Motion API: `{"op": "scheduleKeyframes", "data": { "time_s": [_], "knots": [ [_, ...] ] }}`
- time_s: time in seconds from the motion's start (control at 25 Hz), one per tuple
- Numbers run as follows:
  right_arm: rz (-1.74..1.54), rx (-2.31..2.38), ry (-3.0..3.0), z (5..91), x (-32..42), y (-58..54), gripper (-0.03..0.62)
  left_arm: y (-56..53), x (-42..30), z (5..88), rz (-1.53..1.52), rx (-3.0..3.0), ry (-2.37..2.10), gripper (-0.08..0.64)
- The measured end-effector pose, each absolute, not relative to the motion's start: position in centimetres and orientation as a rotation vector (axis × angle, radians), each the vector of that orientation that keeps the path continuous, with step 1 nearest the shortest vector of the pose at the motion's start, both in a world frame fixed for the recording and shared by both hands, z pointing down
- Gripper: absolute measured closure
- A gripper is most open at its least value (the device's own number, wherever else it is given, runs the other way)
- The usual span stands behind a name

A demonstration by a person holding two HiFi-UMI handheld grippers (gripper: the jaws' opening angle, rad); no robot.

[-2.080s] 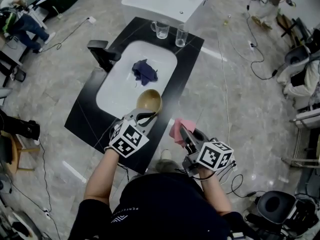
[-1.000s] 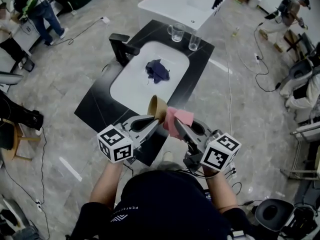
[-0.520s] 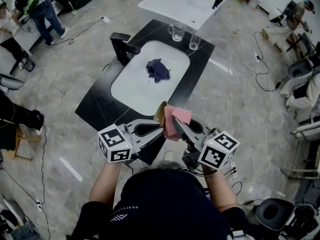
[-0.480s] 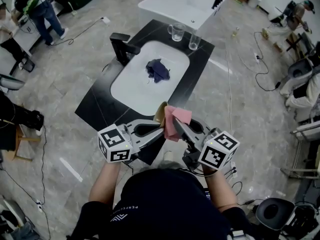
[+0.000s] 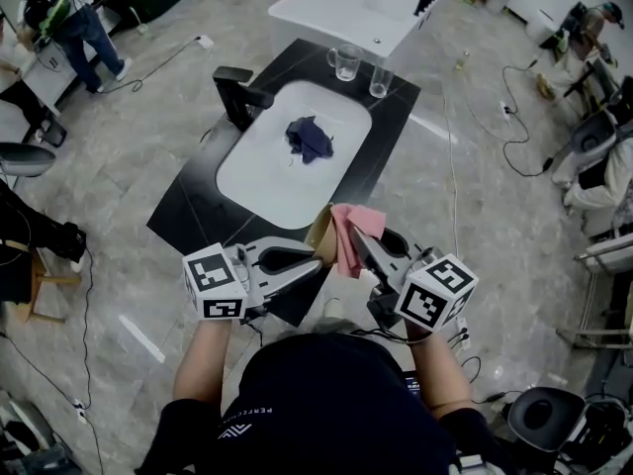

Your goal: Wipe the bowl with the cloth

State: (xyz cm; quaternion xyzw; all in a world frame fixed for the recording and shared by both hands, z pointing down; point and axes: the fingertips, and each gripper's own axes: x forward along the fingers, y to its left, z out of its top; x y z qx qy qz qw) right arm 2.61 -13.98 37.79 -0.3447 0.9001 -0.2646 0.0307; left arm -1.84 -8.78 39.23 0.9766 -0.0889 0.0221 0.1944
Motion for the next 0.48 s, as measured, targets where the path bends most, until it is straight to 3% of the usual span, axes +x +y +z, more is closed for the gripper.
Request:
{"op": "scheduleKeyframes", "data": {
  "time_s": [0.48],
  "knots": [
    [-0.772, -1.021, 2.799, 37.8, 2.7, -14.7, 0.549, -7.5, -2.9, 37.1, 0.006, 2.781, -0.117, 0.538]
  ]
}}
